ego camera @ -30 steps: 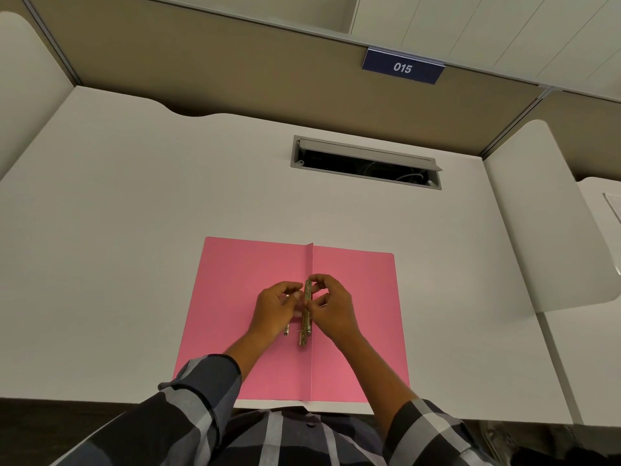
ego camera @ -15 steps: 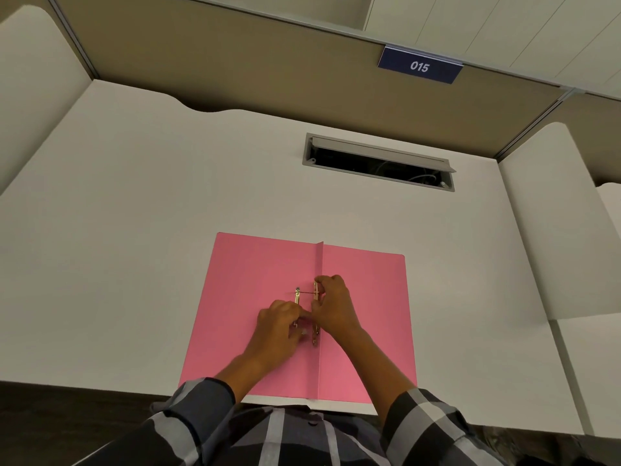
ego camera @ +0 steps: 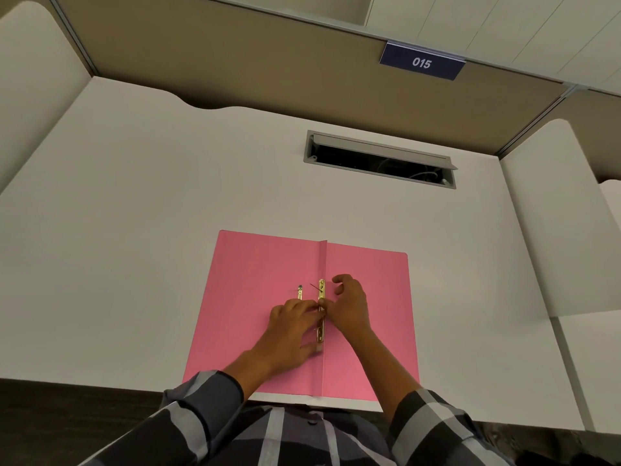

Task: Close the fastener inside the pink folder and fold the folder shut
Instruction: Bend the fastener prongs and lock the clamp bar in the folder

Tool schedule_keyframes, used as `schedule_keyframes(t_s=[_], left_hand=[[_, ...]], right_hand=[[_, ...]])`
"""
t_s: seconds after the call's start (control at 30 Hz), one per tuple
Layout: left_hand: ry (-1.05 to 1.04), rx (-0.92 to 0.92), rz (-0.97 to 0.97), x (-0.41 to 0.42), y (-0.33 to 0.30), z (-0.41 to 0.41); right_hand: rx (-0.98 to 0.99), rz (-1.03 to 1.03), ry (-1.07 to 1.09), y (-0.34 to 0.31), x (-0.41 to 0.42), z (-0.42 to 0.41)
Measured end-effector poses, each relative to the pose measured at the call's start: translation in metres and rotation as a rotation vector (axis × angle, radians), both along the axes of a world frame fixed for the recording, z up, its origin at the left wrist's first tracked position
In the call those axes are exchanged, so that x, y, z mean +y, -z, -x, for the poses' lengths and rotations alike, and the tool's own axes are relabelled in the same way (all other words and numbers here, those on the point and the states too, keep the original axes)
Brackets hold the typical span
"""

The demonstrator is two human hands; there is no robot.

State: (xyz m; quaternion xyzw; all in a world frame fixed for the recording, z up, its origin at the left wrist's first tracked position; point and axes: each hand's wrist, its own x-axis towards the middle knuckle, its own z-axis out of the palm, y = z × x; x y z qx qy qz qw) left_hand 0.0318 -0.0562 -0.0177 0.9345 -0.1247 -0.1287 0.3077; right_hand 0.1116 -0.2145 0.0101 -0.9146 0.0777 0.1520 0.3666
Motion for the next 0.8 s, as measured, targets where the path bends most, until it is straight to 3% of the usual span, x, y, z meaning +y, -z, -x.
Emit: schedule_keyframes(t_s=[0.13,0.4,0.63,0.8], left_hand=[[0.028,-0.037,-0.083,-0.005,-0.007,-0.001],[0.063,-0.108,-0.220,-0.016,-0.015,0.003],[0.084,-0.068,-0.326,-0.024,-0.015,0.002],[0.099,-0.037,-0.371,-0.026,-0.017,-0.001]], right_hand=[[-0.006,-0.024,0.035,0.002,-0.006,-0.001],[-0.100,0.040,-0.189,0.000,0.000,-0.011],[-0.086,0.008,-0.123,0.002,-0.009,-0.021],[0.031,-0.117,-0.065,0.000,-0.016,-0.030]])
